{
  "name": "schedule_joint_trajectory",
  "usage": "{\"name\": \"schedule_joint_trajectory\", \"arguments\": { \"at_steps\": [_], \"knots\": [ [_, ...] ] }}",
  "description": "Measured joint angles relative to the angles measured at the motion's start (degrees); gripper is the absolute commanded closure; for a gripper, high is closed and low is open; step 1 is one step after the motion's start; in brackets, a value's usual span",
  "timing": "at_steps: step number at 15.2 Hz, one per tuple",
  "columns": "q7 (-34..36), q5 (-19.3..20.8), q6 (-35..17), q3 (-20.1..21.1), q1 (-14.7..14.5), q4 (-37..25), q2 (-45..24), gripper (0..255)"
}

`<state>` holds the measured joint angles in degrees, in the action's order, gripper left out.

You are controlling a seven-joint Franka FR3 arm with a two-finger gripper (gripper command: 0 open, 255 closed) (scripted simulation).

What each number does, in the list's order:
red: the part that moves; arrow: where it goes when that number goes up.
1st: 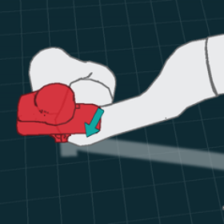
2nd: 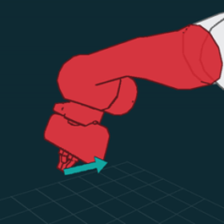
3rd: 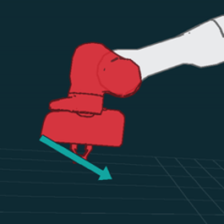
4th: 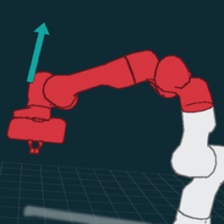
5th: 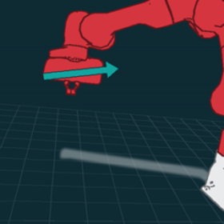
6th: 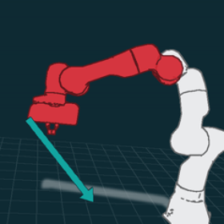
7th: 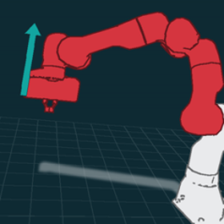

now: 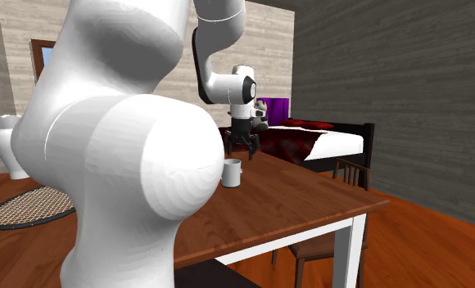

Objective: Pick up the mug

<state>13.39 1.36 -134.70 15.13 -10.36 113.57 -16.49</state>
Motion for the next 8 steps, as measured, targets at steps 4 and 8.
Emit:
{"name": "schedule_joint_trajectory", "arguments": {
  "at_steps": [4, 8],
  "knots": [
    [1.1, 1.4, -2.1, -0.3, -1.0, -2.1, -4.1, 0],
    [1.4, 2.1, -4.7, -0.6, -1.3, -1.4, -6.0, 0]
  ]
}}
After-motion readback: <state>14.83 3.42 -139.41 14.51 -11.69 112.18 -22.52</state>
